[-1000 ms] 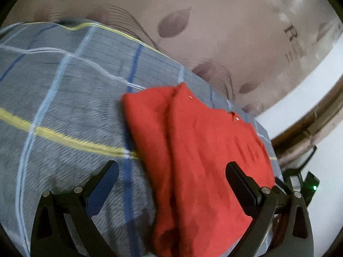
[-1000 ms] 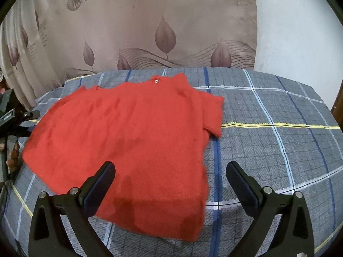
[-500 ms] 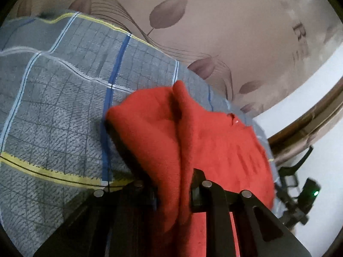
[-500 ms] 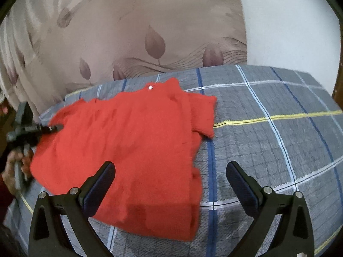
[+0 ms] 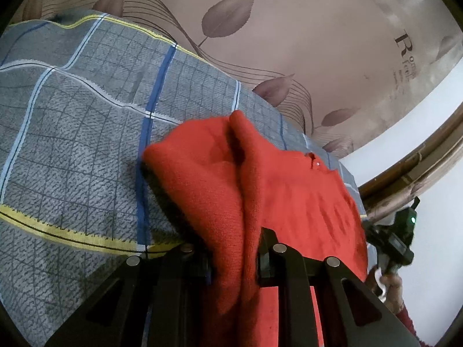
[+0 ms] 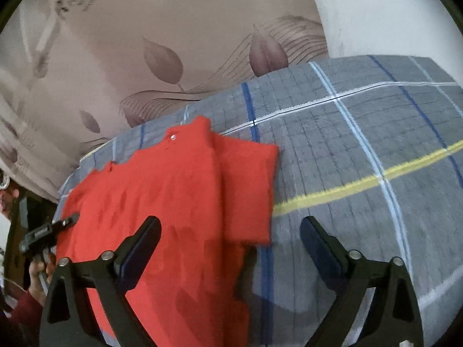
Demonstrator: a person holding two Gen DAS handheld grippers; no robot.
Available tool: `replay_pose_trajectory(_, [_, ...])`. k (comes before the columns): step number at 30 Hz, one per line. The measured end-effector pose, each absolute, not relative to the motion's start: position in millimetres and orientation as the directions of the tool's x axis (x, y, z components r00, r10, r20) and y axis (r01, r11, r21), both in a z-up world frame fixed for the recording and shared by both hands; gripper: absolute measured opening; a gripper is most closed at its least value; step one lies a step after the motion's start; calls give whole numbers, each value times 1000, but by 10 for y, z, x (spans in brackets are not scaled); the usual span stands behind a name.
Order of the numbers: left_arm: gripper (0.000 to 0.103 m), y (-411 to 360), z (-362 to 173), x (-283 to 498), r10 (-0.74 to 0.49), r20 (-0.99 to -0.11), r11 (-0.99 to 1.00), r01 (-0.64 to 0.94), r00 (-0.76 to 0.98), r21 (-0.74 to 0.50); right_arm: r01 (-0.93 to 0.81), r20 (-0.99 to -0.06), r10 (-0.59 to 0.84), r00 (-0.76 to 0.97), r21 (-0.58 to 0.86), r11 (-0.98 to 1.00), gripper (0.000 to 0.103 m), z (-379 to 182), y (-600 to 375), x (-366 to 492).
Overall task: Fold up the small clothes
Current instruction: 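Grasp the side edge of the red sweater with the left gripper, then grasp the sweater with the right gripper while the left gripper keeps holding its edge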
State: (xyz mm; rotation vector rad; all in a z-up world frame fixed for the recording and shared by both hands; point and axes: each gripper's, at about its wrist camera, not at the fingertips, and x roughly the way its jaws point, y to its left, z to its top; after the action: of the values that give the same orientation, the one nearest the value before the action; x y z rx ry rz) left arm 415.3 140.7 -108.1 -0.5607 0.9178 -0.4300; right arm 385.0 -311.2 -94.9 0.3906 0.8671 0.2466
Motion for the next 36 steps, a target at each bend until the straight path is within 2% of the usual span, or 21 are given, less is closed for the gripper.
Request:
replay_pose_trajectory(1, [20,1398,-1075,4161,-562,-625,784,106,542,-612,-56,-694,363,622,424,904,37,-960,-3099,3893])
replay_pose_trajectory(2, [20,1387,-1066,4160,-555,-630,789,105,543,-606,-37,-719,330,612,391,920,20,-983,-3087,3956])
replay_pose_trajectory(4, [20,1337,-1044,4184,-540,-646,803,101,540,-587,-13,-717,326,616,405,914,19,-998,-3125,4005])
replay_pose_trajectory(6, [19,1315,-1008,4194,-535,-660,809,93,528,-581,-10,-720,313,619,392,920,19,-999,-3120,3997])
replay_pose_trajectory(8, [19,1316,-956,4209,-536,-669,806,77,515,-586,-8,-714,302,632,383,924,32,-978,-3118,3966])
replay_pose_trajectory(10, [19,1295,-871,4212,-530,-679,811,70,508,-581,5,-667,323,672,440,898,39,-925,-3211,3844])
replay_pose_trajectory(12, [19,1253,-783,4201,-529,-682,813,69,505,-579,-13,-596,356,720,500,866,49,-846,-3275,3625])
replay_pose_trajectory(14, [19,1163,-655,4198,-533,-683,811,70,499,-581,-70,-545,405,734,532,844,69,-807,-3250,3441])
replay_pose_trajectory(19, [19,758,-271,4192,-551,-677,798,71,487,-599,-146,-528,431,732,497,855,71,-830,-3145,3097])
replay_pose_trajectory(26, [19,-261,58,4320,-615,-654,750,69,440,-658,-177,-472,514,717,589,788,76,-893,-3330,2957])
replay_pose_trajectory(31, [19,-1074,-32,4485,-657,-646,714,44,390,-699,-162,-442,528,725,635,755,76,-918,-3436,2942])
replay_pose_trajectory(36, [23,-1670,-411,4652,-685,-666,696,-3,296,-718,-153,-417,537,733,669,728,76,-923,-3517,2922])
